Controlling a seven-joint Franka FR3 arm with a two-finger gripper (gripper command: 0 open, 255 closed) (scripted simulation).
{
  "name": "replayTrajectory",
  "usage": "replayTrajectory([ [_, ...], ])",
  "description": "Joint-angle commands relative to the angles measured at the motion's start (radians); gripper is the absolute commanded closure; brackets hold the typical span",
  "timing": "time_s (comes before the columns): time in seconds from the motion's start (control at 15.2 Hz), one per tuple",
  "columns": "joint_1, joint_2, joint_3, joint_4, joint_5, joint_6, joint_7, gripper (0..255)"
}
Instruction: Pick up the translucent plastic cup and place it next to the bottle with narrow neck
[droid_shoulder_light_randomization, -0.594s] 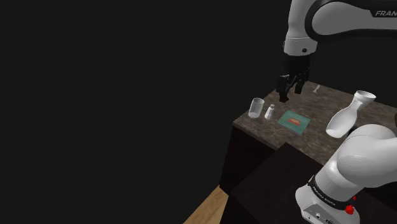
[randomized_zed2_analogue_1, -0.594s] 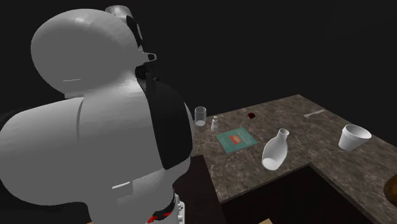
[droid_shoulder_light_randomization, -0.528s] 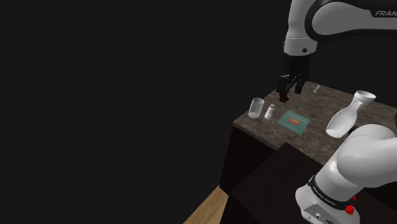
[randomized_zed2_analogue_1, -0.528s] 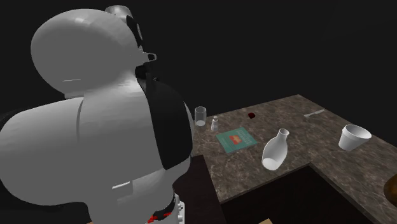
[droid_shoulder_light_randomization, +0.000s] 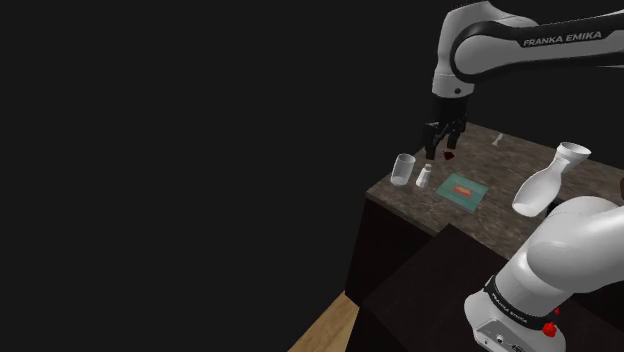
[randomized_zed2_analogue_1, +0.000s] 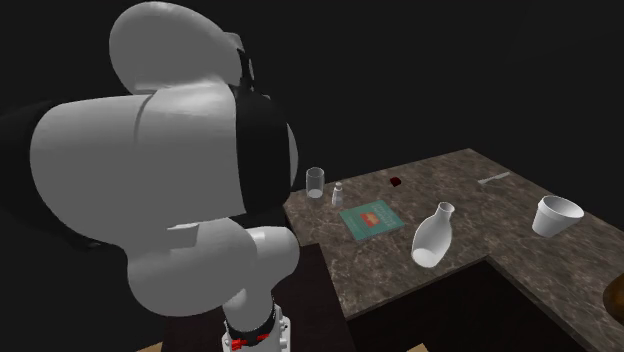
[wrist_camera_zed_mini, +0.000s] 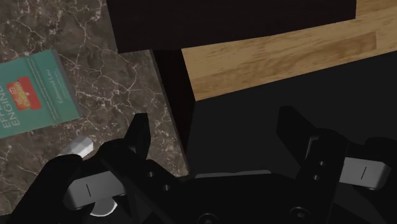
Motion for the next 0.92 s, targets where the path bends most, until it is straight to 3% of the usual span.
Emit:
replayTrajectory([
  [0.0, -0.01, 0.054, -0.029, -0.003, -0.012, 0.066, -0.026, 0],
  [0.46, -0.04, 0.284, -0.127, 0.06, -0.024, 0.255, -0.128, 0],
  [0.86, -0.058, 0.507, -0.196, 0.167, 0.018, 0.383, -0.231, 0],
])
